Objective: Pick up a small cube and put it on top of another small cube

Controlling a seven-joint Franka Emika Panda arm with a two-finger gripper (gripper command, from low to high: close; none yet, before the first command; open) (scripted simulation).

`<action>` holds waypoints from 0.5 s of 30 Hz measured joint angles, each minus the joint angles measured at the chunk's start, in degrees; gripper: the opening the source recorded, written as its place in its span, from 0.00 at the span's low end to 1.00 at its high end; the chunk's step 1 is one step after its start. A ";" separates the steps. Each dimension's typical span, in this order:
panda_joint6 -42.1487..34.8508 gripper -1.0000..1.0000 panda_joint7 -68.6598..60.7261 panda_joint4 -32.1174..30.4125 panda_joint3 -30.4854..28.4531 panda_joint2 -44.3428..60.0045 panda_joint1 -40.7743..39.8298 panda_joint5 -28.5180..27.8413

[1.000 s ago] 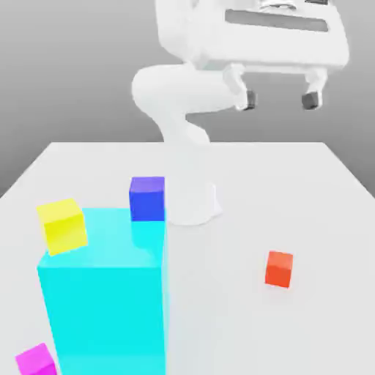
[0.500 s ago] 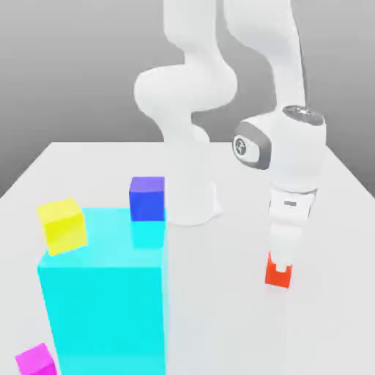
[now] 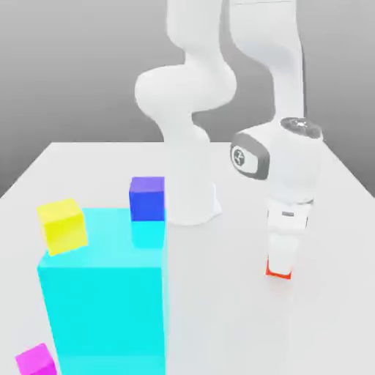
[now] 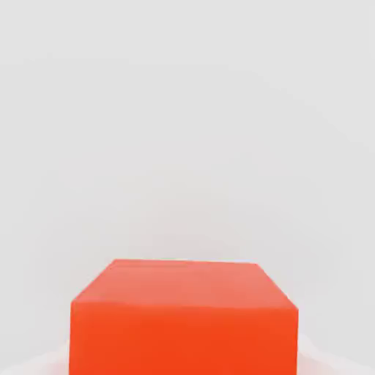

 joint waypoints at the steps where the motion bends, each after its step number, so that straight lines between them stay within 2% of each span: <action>1: -1.69 0.00 -0.40 -0.37 0.21 -2.07 -0.10 0.61; 4: -7.86 0.00 0.83 0.56 -1.01 -7.31 -1.62 1.53; 15: -35.08 0.00 17.40 12.66 -7.89 -22.51 -16.91 -0.92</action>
